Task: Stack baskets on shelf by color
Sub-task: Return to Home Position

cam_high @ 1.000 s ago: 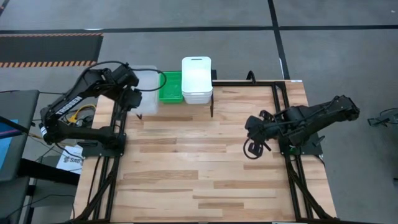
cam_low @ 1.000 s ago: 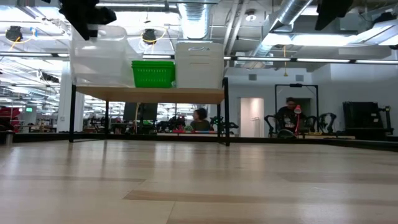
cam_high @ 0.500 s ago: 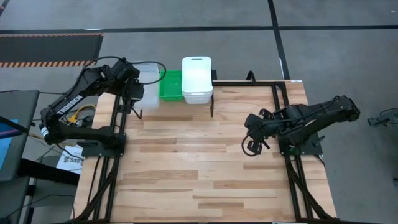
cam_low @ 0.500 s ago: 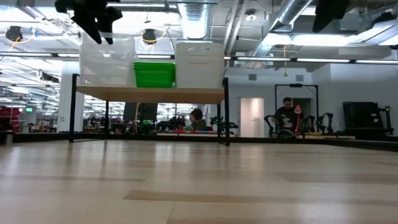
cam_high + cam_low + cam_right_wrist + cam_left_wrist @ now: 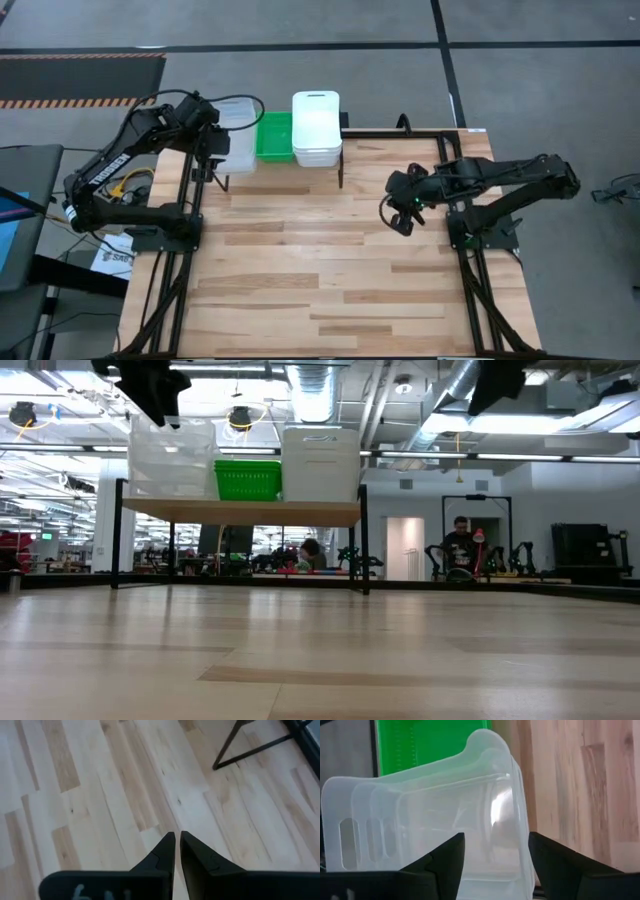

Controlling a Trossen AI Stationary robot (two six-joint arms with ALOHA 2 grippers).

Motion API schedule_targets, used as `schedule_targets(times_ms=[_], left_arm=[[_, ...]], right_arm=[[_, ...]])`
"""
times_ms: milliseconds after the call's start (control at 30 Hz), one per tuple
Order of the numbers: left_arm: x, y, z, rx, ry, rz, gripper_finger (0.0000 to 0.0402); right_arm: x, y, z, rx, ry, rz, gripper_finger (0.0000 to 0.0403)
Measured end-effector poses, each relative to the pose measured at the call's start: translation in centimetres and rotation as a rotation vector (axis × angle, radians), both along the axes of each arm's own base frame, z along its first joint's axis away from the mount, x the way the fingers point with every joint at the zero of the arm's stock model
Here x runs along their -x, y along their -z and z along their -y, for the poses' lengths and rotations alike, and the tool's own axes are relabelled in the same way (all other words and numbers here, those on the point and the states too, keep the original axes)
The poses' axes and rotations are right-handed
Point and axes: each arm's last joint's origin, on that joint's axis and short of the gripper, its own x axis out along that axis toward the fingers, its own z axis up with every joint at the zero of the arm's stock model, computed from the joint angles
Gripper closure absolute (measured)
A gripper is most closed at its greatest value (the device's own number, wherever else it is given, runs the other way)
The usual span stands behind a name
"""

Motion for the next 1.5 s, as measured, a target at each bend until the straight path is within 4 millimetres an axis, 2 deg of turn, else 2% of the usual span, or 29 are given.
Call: schedule_targets(times_ms=[433, 700, 933, 1033, 1200, 1267, 1400, 1500], left_arm=[[0.9, -1.9, 0.8, -0.089, -0.071, 0.220, 0.0194], [1.4, -4.3, 1.1, -0.156, -0.195, 0.512, 0.0194], [2.5, -6.4, 2.5, 0.052, -0.294, 0.878, 0.0194], [2.9, -6.8, 3.1, 0.163, -0.319, 0.972, 0.0194], [2.7, -6.9, 3.6, 0.329, -0.295, 1.003, 0.0194], [2.5, -6.8, 3.7, 0.363, -0.295, 1.005, 0.0194], [2.1, -6.8, 4.2, 0.409, -0.272, 1.015, 0.0194], [2.2, -6.6, 4.6, 0.392, -0.265, 1.032, 0.0194]], right_arm=[[-1.2, -0.8, 3.4, 0.009, -0.091, 0.116, 0.0351], [-1.7, -1.5, 5.9, 0.011, -0.144, 0.222, 0.0351], [-1.6, -2.4, 8.2, -0.042, -0.191, 0.354, 0.0351], [-1.3, -2.8, 8.9, -0.021, -0.205, 0.394, 0.0351], [-0.3, -4.4, 9.5, 0.056, -0.199, 0.480, 0.0351], [0.5, -5.8, 9.6, 0.088, -0.191, 0.528, 0.0351], [3.1, -9.1, 9.2, 0.168, -0.181, 0.635, 0.0351], [5.6, -10.8, 8.3, 0.230, -0.184, 0.713, 0.0351]])
